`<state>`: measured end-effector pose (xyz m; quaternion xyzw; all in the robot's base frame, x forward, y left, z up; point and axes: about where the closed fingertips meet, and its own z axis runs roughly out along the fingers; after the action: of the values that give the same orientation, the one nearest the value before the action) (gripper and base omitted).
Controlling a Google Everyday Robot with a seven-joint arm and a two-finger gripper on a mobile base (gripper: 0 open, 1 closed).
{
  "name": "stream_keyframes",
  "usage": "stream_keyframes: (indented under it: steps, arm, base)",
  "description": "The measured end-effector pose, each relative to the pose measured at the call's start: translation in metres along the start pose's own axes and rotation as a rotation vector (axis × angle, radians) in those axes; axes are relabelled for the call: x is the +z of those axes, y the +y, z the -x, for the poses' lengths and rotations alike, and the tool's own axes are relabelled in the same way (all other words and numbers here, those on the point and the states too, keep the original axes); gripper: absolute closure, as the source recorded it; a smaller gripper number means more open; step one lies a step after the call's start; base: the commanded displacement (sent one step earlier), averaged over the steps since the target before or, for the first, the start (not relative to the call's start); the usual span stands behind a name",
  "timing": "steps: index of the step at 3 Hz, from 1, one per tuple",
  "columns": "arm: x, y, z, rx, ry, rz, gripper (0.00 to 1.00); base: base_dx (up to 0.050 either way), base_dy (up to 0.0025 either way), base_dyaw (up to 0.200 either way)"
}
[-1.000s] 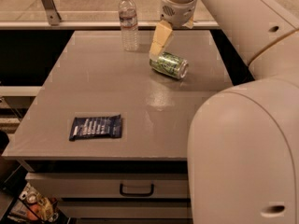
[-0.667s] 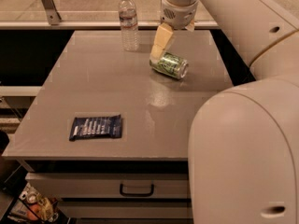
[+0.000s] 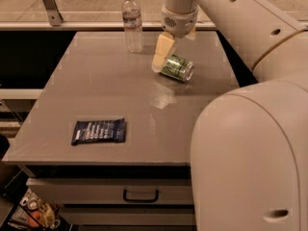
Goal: Place green can upright
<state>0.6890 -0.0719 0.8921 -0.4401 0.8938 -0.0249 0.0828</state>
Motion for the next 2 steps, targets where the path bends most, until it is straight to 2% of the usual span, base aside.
stream_keyframes:
  steps: [2]
  arm:
    - [0.022,0.000,-0.006,0.029,0.010,0.046,0.00]
  base:
    - [0.000,0.00000,0.000]
